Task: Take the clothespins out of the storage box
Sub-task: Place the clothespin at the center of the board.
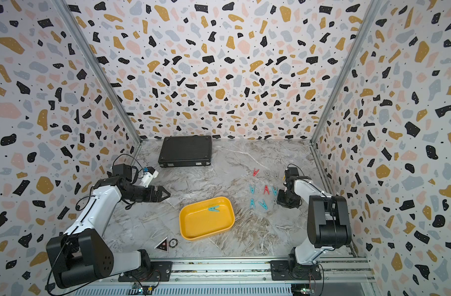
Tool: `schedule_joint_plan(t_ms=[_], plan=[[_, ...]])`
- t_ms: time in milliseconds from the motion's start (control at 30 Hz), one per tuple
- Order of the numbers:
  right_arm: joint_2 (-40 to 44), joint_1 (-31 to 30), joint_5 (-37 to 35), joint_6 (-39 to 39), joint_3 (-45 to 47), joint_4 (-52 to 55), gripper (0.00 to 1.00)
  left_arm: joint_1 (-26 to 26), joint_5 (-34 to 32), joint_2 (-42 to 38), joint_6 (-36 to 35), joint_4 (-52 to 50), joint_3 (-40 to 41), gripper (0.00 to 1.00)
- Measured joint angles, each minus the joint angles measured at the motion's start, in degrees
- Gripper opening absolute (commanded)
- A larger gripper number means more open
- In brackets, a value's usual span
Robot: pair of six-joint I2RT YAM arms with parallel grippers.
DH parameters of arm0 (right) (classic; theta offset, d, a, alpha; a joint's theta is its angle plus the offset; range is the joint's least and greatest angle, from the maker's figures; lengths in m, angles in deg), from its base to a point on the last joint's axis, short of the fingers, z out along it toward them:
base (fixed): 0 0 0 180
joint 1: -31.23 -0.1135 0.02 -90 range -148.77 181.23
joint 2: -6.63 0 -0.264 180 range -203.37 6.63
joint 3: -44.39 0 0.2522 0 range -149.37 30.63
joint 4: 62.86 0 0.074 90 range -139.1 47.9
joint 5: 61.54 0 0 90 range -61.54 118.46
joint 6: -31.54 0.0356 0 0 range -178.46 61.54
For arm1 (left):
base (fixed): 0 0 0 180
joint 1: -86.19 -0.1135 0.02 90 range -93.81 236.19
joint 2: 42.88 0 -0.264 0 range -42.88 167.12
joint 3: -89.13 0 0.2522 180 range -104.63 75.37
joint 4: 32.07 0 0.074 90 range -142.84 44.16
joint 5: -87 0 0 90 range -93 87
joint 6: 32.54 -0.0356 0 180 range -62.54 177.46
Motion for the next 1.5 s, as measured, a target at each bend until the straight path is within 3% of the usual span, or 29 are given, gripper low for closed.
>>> schedule_joint_plan(t_ms=[900, 1267, 1400, 1500], plan=[[3.32, 0.0, 1.33, 1.18, 2.71, 1.16, 0.25, 0.0, -0.22, 0.0, -0.02, 0.02, 0.0, 0.99], [16.2, -0.11, 5.25, 0.59, -1.68, 7.61, 0.32, 0.0, -0.55, 0.0, -0.02, 0.07, 0.0, 0.99], [20.5, -2.99, 8.92, -0.63, -5.33, 8.98, 0.33, 0.0, -1.7, 0.0, 0.04, 0.09, 0.0, 1.0], [21.22, -10.12, 11.28, -2.25, -8.46, 8.98, 0.33, 0.0, -2.93, 0.0, 0.13, 0.17, 0.0, 1.0]])
